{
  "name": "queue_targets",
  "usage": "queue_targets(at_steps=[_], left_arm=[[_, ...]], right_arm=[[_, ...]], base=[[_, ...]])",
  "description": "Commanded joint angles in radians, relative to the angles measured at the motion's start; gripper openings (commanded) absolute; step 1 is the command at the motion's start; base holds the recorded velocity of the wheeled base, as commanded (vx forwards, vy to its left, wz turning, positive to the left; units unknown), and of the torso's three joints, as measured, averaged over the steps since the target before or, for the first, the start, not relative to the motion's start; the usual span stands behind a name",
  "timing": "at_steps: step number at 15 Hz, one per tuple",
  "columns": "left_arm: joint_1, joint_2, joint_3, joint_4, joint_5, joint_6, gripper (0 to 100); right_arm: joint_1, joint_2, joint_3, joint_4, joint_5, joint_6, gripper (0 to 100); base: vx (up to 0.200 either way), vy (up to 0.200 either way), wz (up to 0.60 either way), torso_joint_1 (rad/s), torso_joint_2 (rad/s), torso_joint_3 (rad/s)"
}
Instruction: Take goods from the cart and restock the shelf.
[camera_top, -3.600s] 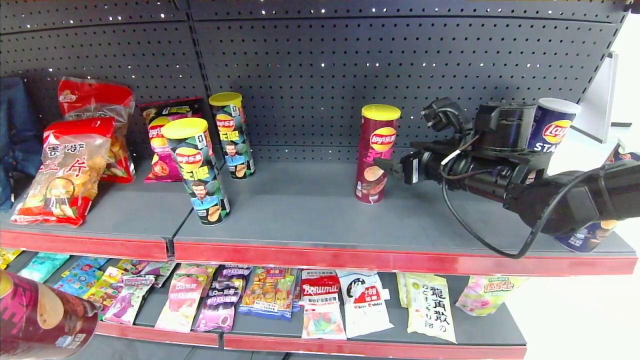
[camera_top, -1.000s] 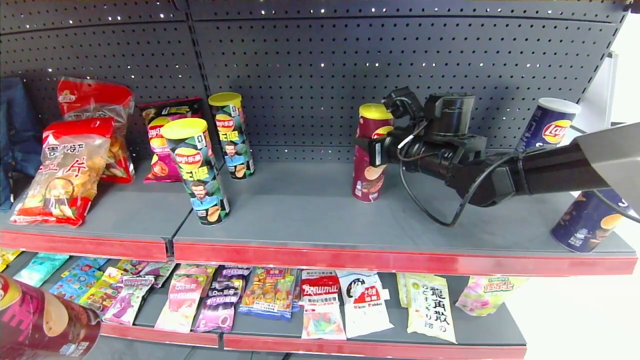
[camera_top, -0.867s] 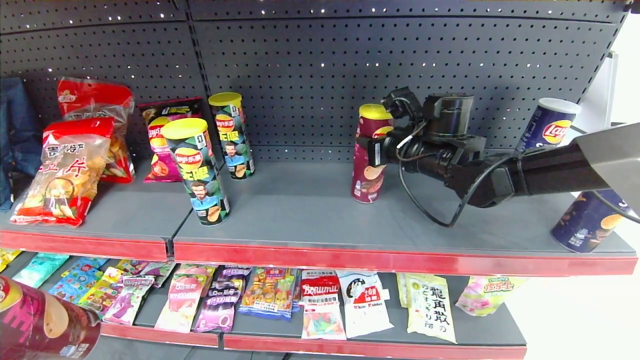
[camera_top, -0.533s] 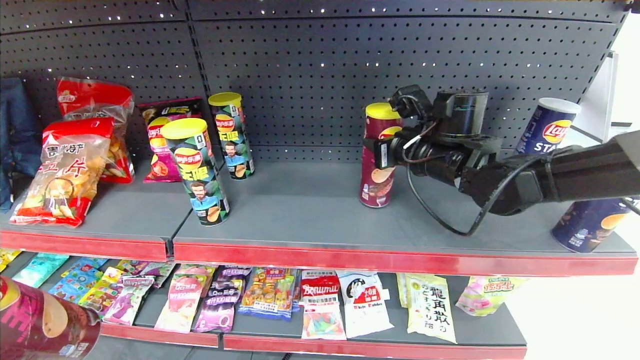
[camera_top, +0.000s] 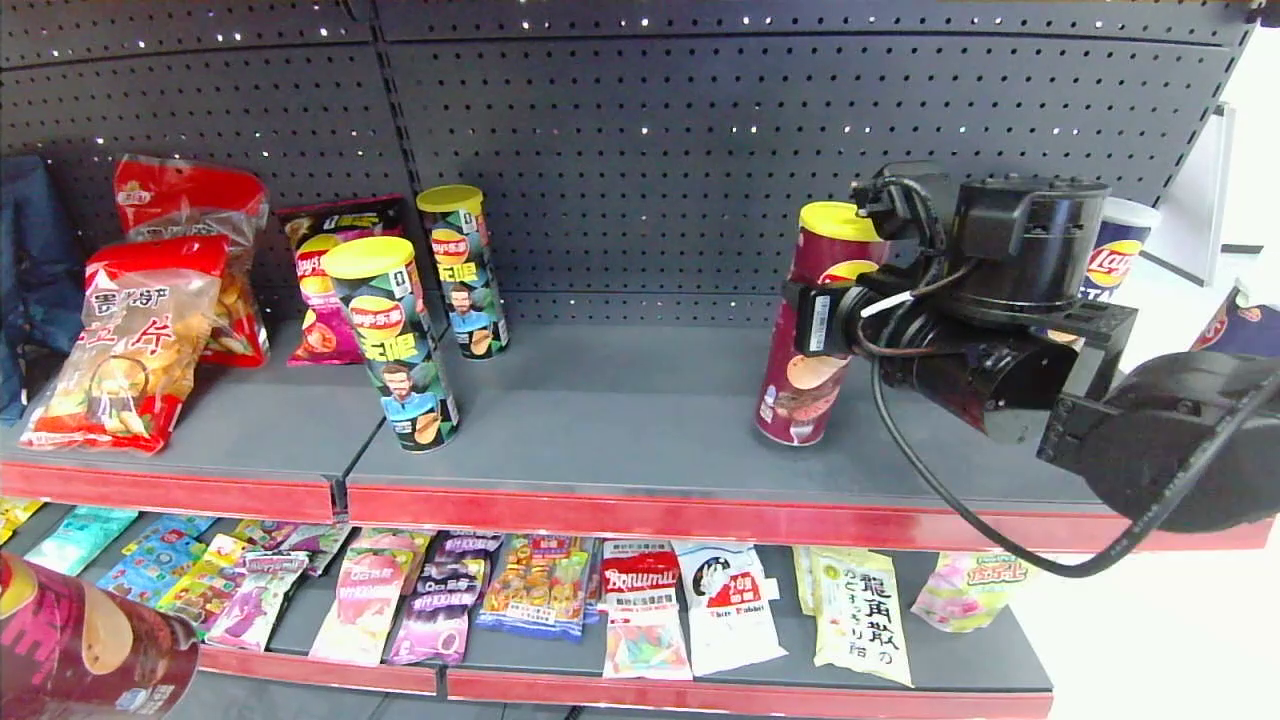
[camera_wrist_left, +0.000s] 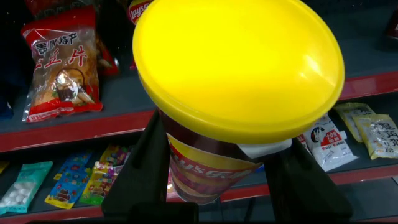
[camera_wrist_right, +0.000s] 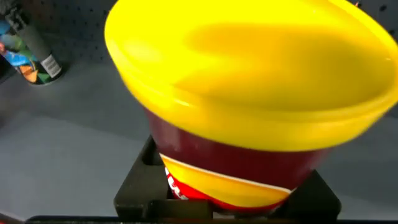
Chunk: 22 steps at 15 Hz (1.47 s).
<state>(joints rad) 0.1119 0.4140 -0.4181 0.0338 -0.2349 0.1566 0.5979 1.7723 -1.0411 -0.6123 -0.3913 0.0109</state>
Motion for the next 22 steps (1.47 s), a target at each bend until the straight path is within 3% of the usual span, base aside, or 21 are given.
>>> queue_targets(at_steps=[1, 22], left_arm=[[0.0, 0.0, 0.001, 0.0, 0.0, 0.0, 0], [0.0, -0.003, 0.005, 0.001, 0.0, 0.0, 0]], right_arm=[[0.025, -0.013, 0.044, -0.004, -0.003, 0.001, 0], [0.109, 0.09, 0.021, -0.063, -0.061, -0.035, 0]], base=[[0.0, 0.0, 0.0, 0.0, 0.0, 0.0], [0.0, 0.0, 0.0, 0.0, 0.0, 0.0]])
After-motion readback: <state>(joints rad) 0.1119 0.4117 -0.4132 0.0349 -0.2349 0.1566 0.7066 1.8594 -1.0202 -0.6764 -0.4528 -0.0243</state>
